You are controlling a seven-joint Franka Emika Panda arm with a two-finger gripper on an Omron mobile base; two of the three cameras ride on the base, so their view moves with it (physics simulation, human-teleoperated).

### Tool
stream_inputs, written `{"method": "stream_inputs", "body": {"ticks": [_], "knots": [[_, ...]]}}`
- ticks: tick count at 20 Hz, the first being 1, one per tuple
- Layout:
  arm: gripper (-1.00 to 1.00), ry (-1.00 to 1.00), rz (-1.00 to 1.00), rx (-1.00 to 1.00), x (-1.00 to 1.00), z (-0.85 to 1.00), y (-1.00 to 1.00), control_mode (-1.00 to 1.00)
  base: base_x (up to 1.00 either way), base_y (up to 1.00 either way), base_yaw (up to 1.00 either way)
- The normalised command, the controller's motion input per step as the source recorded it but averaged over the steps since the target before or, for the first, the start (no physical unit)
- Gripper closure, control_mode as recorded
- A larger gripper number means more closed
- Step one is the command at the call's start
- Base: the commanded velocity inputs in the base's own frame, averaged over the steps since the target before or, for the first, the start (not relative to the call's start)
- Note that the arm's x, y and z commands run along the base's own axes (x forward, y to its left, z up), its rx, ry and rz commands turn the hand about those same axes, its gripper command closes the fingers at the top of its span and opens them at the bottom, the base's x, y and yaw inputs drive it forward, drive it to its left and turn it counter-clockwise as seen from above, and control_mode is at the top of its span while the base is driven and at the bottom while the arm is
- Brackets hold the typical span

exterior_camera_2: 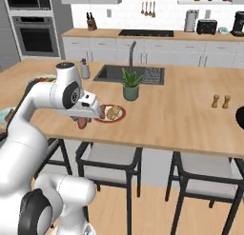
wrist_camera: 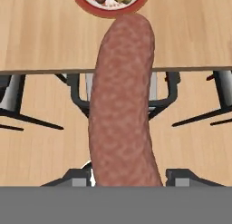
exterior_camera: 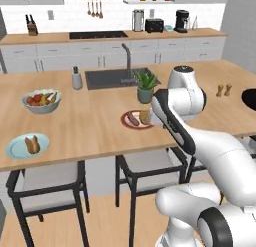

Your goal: Place one bun and one sausage from the bowl on each plate.

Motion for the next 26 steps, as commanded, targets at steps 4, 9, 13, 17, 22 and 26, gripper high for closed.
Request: {"method": "stream_inputs", "body": {"ticks": [4, 9, 13, 17, 22, 26], "knots": [[1.00, 0.00, 0.00, 0.00, 0.00, 0.00, 0.00, 1.00, 0.18, 1.00, 0.00], [1.00, 0.00, 0.00, 0.00, 0.00, 0.00, 0.00, 1.00, 0.29, 1.00, 0.00], [1.00, 0.00, 0.00, 0.00, 0.00, 0.00, 0.00, 1.00, 0.39, 1.00, 0.00], [1.00, 0.00, 0.00, 0.00, 0.00, 0.00, 0.00, 1.00, 0.41, 1.00, 0.00], [1.00, 0.00, 0.00, 0.00, 0.00, 0.00, 0.00, 1.00, 0.27, 0.77, 0.00], [1.00, 0.00, 0.00, 0.00, 0.00, 0.00, 0.00, 1.00, 0.14, -0.09, 0.00]]}}
